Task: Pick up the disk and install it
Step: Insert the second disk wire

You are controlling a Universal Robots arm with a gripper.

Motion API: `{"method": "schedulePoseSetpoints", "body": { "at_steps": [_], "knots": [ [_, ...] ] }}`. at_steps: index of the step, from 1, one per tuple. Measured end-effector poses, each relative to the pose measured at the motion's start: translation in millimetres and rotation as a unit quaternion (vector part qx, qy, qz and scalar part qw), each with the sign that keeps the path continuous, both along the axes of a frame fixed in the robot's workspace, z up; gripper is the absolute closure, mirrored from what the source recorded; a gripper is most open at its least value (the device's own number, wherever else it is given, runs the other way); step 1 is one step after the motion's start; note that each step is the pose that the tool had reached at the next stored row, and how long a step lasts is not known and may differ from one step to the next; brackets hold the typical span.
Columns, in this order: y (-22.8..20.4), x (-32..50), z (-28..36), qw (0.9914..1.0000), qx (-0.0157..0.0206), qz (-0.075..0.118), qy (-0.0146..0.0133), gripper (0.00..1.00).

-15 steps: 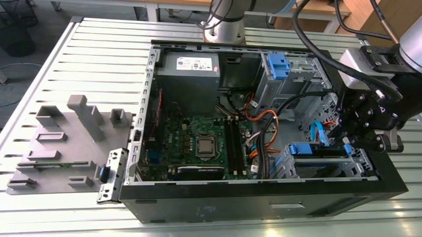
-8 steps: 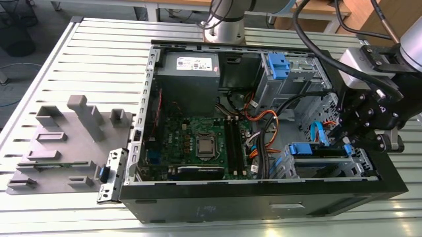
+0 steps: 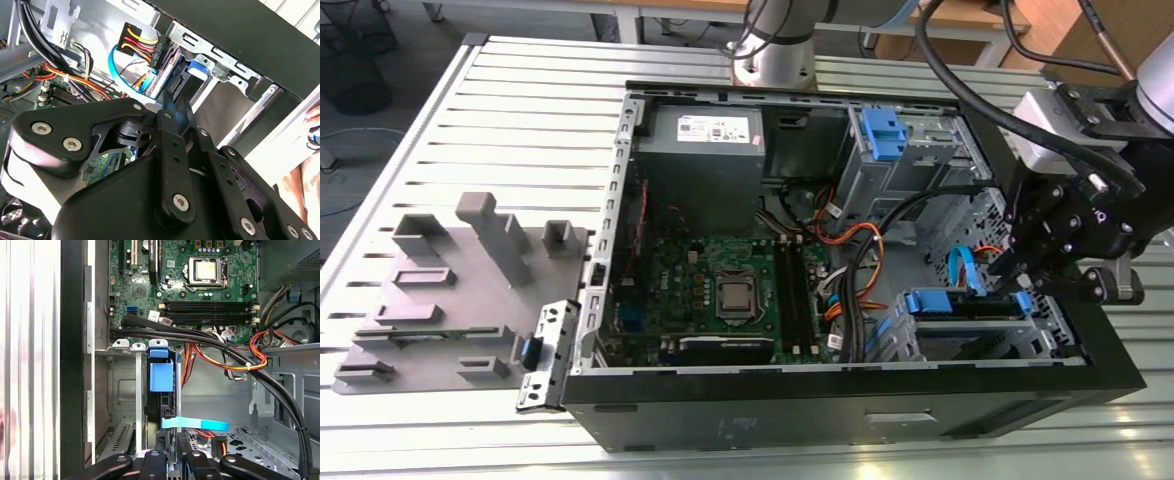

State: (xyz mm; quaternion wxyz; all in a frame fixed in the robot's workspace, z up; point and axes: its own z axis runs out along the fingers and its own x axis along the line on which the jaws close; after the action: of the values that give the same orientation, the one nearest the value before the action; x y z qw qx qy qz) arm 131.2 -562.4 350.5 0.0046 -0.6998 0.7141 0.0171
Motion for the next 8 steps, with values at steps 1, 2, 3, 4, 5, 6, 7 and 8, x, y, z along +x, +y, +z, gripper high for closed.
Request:
{"method": "schedulePoseSetpoints", "body": {
  "at_steps": [1, 2, 3, 4, 5, 6, 7, 8],
  "knots": [
    [0.3, 0.0, 0.2, 1.0, 0.0, 0.0, 0.0, 0.76],
    [1.0, 0.0, 0.3, 1.0, 0.0, 0.0, 0.0, 0.76],
    [2.2, 0.0, 0.2, 1.0, 0.0001, 0.0, 0.0, 0.76],
    [3.5, 0.0, 0.1, 1.0, 0.0001, 0.0, 0.0, 0.76],
    [5.1, 0.0, 0.1, 1.0, 0.0002, 0.0, 0.0, 0.76],
    [7.0, 0.0, 0.0, 1.0, 0.0002, 0.0, 0.0, 0.76],
    [9.2, 0.0, -0.1, 1.0, 0.0002, 0.0, 0.0, 0.76],
    [11.1, 0.0, -0.1, 1.0, 0.0002, 0.0, -0.0001, 0.76]
  ]
}}
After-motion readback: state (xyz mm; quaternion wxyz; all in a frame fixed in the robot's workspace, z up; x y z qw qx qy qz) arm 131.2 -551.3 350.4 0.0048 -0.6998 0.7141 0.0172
